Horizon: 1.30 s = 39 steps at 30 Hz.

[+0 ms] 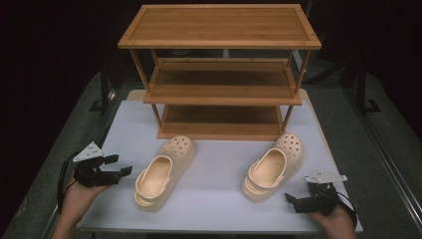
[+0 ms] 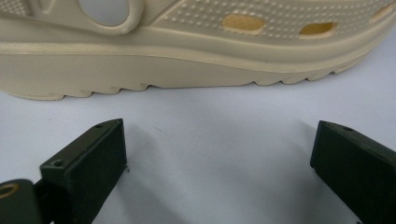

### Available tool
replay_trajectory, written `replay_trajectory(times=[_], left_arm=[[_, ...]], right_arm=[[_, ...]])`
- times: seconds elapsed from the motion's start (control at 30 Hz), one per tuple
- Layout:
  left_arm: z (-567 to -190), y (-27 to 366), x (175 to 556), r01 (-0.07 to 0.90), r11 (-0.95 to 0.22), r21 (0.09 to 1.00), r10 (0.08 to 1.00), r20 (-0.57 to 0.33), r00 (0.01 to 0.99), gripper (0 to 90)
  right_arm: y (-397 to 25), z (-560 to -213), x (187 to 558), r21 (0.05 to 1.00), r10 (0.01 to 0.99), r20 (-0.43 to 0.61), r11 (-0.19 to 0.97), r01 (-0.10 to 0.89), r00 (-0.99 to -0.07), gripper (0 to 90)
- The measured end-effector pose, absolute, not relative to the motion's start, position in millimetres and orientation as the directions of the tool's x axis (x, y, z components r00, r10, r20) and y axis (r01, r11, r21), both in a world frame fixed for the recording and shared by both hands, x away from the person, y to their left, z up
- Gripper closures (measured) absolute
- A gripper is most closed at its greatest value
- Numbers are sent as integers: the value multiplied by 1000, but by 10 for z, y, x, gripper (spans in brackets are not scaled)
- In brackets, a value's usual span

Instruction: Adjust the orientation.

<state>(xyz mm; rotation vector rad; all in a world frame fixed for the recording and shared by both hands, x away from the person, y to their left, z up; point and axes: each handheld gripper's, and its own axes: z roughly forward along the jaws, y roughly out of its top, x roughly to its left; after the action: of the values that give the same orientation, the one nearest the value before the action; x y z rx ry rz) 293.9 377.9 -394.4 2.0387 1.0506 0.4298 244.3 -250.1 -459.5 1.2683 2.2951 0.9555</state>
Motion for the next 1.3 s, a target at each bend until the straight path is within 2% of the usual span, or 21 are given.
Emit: replay_trajectory(times=[0.27, 0.47, 0.57, 0.83, 0.9, 0.97, 1.1, 1.13, 1.2, 1.23, 1.27, 1.3], left_arm=[[-4203, 3798, 3018, 576, -350, 739, 844, -18, 536, 227], [-4413, 3744, 3116, 614, -378, 693, 862, 20, 507, 132], [-4489, 3754, 3140, 606, -366, 706, 863, 15, 505, 93], [-4495, 3752, 3139, 604, -368, 707, 863, 17, 505, 85], [-4496, 3753, 3140, 605, -366, 707, 863, 15, 505, 85], [-4496, 3751, 3139, 604, -368, 707, 863, 18, 505, 86], [-4497, 3749, 3135, 602, -369, 708, 863, 21, 505, 86], [-4497, 3750, 3136, 603, -368, 708, 863, 19, 505, 86], [-4495, 3755, 3139, 605, -367, 707, 863, 15, 506, 86], [-4495, 3756, 3140, 605, -367, 707, 862, 14, 506, 86], [-4494, 3755, 3140, 606, -366, 706, 863, 13, 506, 86], [-4494, 3754, 3141, 607, -366, 706, 863, 13, 505, 86]], right_arm=[[-2499, -4594, 2442, 702, 843, 17, 373, 607, -538, 29], [-2499, -4593, 2443, 701, 843, 18, 373, 608, -538, 29], [-2498, -4593, 2443, 700, 843, 18, 373, 608, -538, 29], [-2503, -4579, 2439, 700, 844, 20, 370, 611, -535, 57], [-2519, -4558, 2417, 704, 840, 12, 378, 601, -543, 128], [-2559, -4518, 2391, 713, 851, 1, 368, 597, -525, 146], [-2653, -4415, 2370, 738, 876, -10, 332, 588, -482, 346], [-2686, -4384, 2383, 739, 881, -14, 328, 588, -473, 429], [-2757, -4332, 2439, 752, 891, -6, 303, 585, -453, 535], [-2831, -4285, 2512, 776, 894, 5, 279, 566, -448, 667], [-2831, -4285, 2512, 776, 894, 5, 279, 566, -448, 667], [-2852, -4270, 2541, 781, 898, -1, 276, 560, -441, 709]])
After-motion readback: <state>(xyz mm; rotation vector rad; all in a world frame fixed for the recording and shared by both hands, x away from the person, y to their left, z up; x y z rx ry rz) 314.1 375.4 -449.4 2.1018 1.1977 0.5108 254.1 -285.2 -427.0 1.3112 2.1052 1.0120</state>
